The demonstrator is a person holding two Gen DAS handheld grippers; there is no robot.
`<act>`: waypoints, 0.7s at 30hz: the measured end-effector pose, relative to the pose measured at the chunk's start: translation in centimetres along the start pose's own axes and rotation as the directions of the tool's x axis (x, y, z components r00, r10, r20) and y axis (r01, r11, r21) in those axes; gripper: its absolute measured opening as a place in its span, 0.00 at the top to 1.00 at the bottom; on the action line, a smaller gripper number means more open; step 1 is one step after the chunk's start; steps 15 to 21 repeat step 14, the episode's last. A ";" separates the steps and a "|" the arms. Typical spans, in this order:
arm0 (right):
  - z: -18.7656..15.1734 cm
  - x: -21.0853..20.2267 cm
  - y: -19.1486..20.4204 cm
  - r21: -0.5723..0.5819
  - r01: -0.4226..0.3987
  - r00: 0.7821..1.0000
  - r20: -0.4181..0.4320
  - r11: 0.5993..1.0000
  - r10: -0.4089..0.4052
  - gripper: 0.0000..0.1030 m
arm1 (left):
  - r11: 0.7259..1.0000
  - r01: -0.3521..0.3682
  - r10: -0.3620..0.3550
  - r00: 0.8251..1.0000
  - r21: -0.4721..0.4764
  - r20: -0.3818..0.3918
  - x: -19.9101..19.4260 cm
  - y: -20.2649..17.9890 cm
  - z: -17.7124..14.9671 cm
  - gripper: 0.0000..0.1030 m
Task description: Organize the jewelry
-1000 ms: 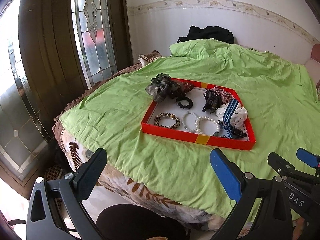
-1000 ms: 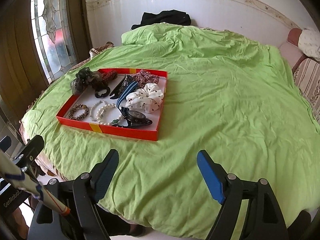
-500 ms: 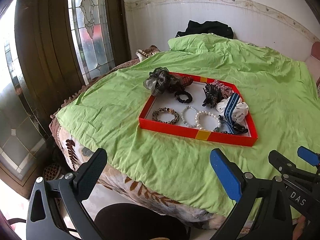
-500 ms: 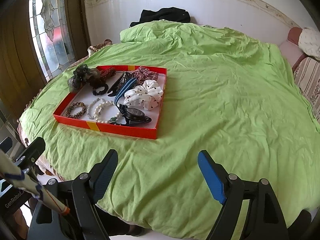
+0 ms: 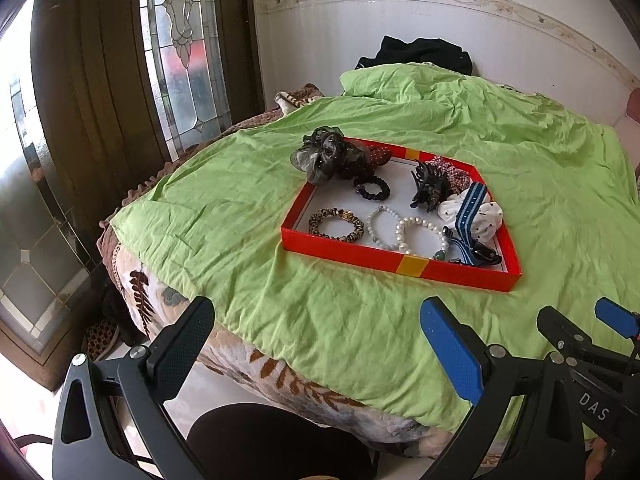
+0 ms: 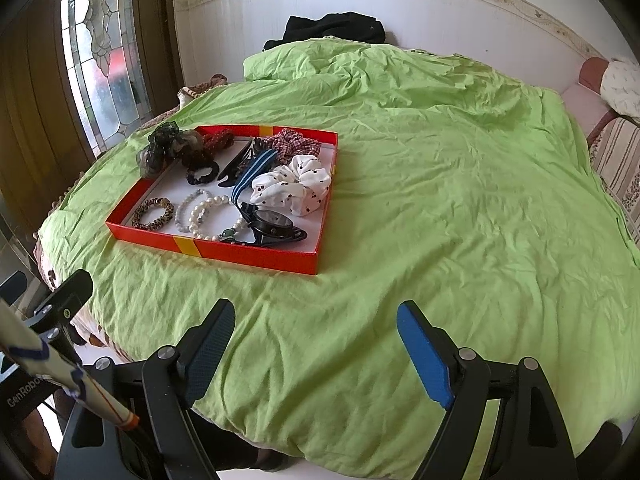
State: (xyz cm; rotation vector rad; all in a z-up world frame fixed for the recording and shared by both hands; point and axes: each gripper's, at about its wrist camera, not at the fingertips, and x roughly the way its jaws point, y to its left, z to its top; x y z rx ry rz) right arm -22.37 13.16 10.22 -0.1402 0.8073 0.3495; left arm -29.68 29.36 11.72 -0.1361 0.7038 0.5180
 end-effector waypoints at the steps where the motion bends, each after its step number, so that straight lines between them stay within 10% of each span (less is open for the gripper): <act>1: 0.0 0.0 0.1 -0.002 0.000 1.000 -0.001 1.000 0.000 0.16 | 1.000 -0.002 0.002 1.000 -0.004 0.001 0.0 0.2 0.0 0.01; 21: -0.4 -0.1 0.8 -0.027 -0.034 0.999 -0.008 0.999 0.033 0.15 | 1.000 -0.026 0.026 1.000 -0.011 0.009 -0.6 0.4 0.3 0.01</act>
